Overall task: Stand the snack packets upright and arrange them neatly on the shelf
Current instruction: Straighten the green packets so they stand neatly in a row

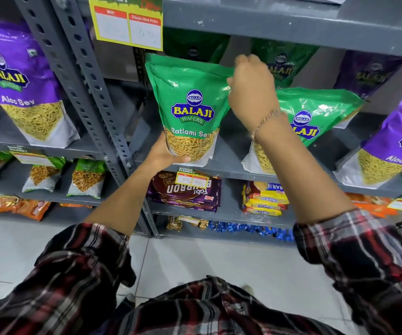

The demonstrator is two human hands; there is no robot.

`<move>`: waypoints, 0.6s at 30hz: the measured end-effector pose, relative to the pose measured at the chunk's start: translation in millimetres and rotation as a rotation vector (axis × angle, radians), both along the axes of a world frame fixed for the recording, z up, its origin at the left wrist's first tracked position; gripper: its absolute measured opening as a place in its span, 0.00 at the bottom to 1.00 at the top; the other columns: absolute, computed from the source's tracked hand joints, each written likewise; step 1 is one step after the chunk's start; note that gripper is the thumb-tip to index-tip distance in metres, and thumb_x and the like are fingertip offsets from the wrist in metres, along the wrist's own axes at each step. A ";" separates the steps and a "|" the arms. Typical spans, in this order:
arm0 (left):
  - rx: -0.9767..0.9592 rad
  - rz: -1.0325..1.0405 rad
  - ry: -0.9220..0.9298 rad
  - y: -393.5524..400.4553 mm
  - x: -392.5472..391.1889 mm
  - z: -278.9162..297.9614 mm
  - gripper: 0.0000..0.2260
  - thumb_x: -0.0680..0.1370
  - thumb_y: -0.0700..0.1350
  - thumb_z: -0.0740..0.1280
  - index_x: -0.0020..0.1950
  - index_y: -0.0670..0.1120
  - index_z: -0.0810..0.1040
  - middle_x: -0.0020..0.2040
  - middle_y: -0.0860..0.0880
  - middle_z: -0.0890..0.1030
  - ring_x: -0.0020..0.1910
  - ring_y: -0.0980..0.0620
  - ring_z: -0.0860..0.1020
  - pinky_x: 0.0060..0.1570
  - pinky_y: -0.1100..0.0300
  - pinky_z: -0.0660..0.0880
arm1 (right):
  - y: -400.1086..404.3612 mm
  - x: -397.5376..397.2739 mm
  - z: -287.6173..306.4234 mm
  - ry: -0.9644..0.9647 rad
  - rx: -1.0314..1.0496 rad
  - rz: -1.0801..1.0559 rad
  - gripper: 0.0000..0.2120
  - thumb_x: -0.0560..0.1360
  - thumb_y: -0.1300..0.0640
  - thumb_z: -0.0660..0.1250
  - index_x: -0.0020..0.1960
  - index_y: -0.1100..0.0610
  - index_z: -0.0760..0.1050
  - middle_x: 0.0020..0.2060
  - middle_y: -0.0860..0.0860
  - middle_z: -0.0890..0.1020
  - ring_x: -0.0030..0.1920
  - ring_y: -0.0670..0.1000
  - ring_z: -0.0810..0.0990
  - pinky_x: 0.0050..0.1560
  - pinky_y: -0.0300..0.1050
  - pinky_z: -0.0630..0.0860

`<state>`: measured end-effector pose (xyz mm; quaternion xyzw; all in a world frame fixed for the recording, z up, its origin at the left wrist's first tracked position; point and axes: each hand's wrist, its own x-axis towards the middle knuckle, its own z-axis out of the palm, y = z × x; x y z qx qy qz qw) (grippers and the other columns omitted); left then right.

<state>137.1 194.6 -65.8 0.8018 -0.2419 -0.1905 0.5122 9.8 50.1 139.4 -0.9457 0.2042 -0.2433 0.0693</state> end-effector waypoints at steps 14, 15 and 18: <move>0.134 0.010 -0.118 -5.9 6.5 3.5 0.40 0.57 0.50 0.81 0.65 0.47 0.67 0.64 0.45 0.78 0.63 0.45 0.75 0.65 0.49 0.70 | -22.7 26.8 27.2 0.150 -0.009 0.026 0.16 0.71 0.57 0.70 0.58 0.59 0.75 0.57 0.63 0.78 0.59 0.63 0.76 0.59 0.52 0.73; 0.140 0.011 -0.119 -4.3 6.2 2.0 0.40 0.58 0.50 0.81 0.65 0.47 0.67 0.64 0.44 0.78 0.63 0.45 0.75 0.64 0.49 0.70 | -17.1 29.6 26.3 0.171 0.027 0.075 0.19 0.71 0.52 0.71 0.59 0.57 0.75 0.58 0.62 0.78 0.60 0.62 0.75 0.60 0.52 0.73; 0.148 0.020 -0.112 -2.0 4.0 -2.3 0.40 0.58 0.50 0.81 0.66 0.47 0.67 0.64 0.44 0.78 0.63 0.44 0.75 0.63 0.50 0.70 | -1.2 40.1 17.6 0.163 0.088 0.177 0.18 0.72 0.46 0.68 0.60 0.49 0.75 0.59 0.58 0.79 0.61 0.61 0.74 0.59 0.51 0.72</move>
